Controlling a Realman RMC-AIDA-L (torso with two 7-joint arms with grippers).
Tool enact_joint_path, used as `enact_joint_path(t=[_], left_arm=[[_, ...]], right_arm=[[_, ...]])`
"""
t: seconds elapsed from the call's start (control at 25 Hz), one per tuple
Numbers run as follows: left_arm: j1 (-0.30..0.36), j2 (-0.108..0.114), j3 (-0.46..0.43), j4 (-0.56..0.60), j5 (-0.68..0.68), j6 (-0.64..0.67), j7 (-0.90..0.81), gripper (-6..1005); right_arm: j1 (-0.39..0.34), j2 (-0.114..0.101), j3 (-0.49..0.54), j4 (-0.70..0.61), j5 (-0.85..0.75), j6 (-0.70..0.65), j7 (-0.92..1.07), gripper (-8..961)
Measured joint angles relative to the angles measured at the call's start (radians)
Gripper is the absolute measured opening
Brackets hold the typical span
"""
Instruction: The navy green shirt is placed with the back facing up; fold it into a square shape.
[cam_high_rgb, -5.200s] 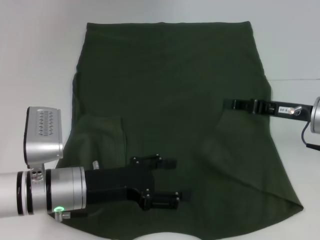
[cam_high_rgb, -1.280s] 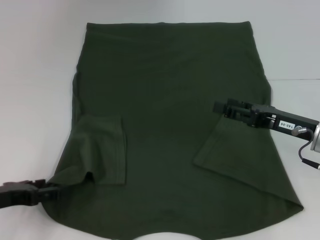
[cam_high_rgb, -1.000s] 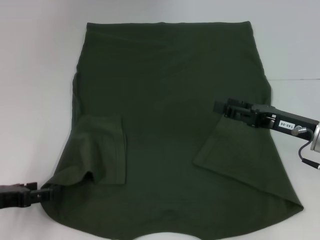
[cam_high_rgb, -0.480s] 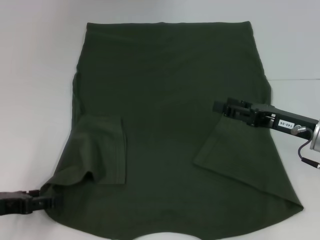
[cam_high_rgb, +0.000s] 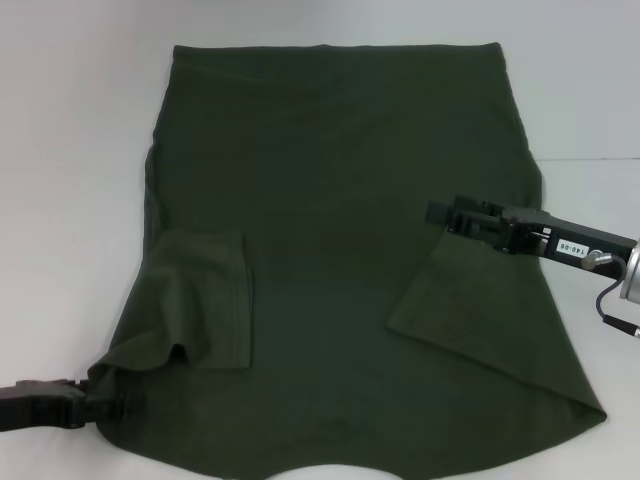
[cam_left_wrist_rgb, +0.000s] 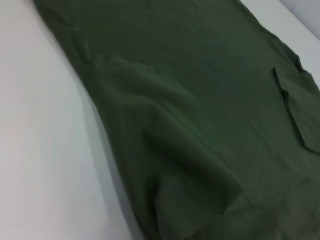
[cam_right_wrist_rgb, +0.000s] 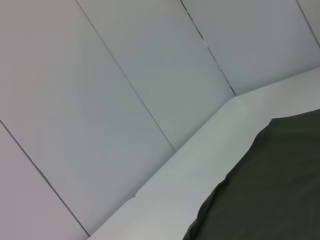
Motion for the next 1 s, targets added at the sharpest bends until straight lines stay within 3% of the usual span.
enact_joint_path(t=[0.24, 0.76, 1.0], left_arm=[[-0.007, 0.000, -0.004, -0.001, -0.007, -0.019, -0.006, 883], [-0.013, 0.001, 0.004, -0.002, 0.000, -0.043, -0.031, 480], [-0.013, 0.001, 0.005, -0.001, 0.002, -0.043, -0.031, 228]], right_arm=[[-0.003, 0.000, 0.000, 0.000, 0.011, -0.005, 0.000, 793], [-0.009, 0.000, 0.000, 0.000, 0.012, -0.009, 0.000, 793], [-0.015, -0.001, 0.000, -0.005, 0.012, -0.011, 0.000, 793]])
